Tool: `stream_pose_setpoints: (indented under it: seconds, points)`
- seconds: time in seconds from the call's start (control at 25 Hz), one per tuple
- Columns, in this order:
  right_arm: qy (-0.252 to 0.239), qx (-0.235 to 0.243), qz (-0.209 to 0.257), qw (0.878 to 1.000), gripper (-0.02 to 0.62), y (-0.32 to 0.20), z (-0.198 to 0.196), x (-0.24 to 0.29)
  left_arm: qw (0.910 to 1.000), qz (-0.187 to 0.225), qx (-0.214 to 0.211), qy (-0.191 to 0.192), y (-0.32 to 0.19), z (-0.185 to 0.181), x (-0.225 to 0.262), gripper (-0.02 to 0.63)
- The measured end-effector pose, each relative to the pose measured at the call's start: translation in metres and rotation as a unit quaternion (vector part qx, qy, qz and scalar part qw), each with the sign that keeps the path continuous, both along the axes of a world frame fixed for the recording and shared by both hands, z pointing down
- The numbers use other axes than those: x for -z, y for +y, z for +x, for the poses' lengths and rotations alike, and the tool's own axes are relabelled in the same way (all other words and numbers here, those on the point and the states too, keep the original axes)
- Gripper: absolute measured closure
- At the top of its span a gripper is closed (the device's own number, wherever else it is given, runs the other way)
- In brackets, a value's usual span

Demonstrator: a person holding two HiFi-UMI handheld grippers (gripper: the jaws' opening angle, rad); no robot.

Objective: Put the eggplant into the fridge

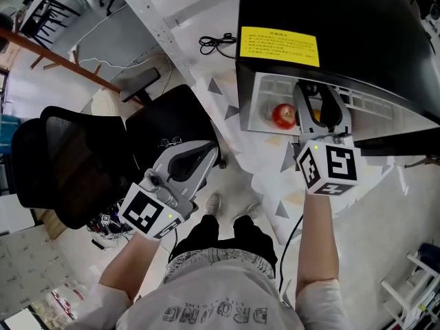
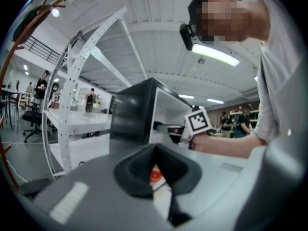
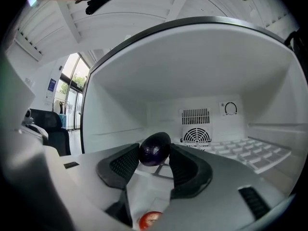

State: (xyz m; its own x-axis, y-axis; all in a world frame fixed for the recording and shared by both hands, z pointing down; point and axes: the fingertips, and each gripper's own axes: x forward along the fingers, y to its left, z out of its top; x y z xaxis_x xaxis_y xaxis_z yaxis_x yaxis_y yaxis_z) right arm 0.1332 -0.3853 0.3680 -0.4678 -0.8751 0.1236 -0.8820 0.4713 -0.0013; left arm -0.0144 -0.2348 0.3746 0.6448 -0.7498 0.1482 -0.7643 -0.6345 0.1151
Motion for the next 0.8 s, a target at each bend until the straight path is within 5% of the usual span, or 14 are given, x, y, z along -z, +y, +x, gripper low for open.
stream_pose_setpoints:
  seconds: [0.8]
  points:
    - [0.035, -0.023, -0.022, 0.999, 0.397, -0.0073, -0.0023, -0.0085, 1.0, 0.004, -0.005, 0.007, -0.0018, -0.0061, 0.0027, 0.598]
